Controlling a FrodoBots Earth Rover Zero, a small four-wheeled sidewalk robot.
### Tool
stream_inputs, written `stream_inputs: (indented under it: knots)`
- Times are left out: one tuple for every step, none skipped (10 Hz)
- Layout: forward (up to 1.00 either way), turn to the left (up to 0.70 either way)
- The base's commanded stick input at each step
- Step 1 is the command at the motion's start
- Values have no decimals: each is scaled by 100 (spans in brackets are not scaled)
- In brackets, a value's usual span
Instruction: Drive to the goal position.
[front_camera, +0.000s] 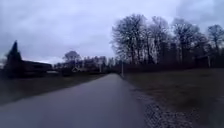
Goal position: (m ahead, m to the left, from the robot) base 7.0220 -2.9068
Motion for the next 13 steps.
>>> stream_inputs:
  knots:
    - [70,0]
    - [70,0]
    - [70,0]
    - [70,0]
    - [70,0]
    - [70,0]
    - [70,0]
    - [70,0]
    - [70,0]
    - [70,0]
    - [70,0]
    - [70,0]
    - [70,0]
